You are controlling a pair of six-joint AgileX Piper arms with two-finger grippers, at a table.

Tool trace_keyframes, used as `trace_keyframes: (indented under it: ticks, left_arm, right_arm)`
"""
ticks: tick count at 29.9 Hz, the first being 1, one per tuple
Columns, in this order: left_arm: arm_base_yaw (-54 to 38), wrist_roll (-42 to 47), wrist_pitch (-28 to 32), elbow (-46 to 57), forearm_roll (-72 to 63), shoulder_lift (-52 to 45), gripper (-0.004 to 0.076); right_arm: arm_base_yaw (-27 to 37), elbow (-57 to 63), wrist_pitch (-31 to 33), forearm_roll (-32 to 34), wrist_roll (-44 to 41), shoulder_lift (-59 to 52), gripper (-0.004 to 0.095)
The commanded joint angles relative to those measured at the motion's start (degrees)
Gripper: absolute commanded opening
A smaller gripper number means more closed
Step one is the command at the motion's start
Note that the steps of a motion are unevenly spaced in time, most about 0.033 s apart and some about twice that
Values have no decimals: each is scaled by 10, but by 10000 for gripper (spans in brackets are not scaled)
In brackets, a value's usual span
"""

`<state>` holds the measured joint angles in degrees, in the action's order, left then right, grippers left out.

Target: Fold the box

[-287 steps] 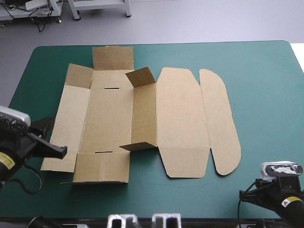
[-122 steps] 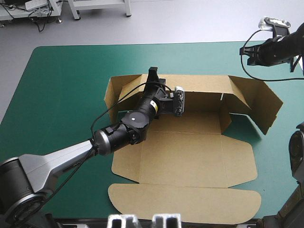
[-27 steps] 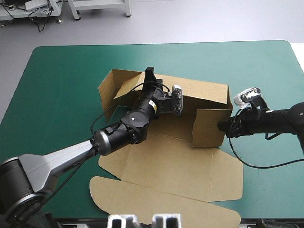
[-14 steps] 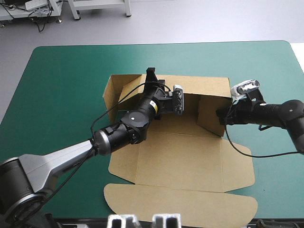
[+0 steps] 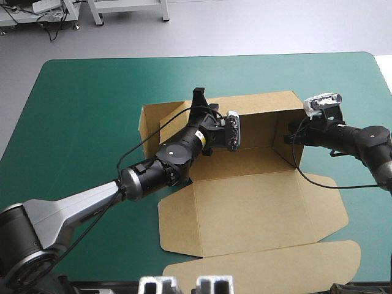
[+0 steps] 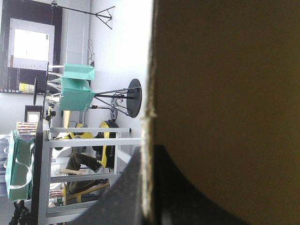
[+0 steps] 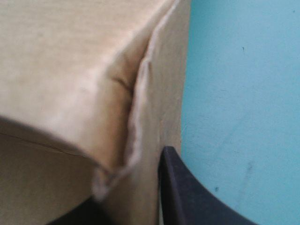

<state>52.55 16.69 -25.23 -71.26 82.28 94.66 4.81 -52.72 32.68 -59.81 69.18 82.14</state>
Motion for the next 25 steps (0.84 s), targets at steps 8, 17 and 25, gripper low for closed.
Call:
trace_keyframes:
  ticks: [8,17,25]
  left_arm:
    - [3,7,16,-15,13,-26,115]
    - [8,34,29,-15,13,-26,428]
    - [75,63,29,-15,43,-39,428]
  right_arm:
    - [-7,-11,58,-25,2,-7,0]
    - [-7,-11,68,-21,-2,-7,0]
    - [-7,-11,67,17,-34,-7,0]
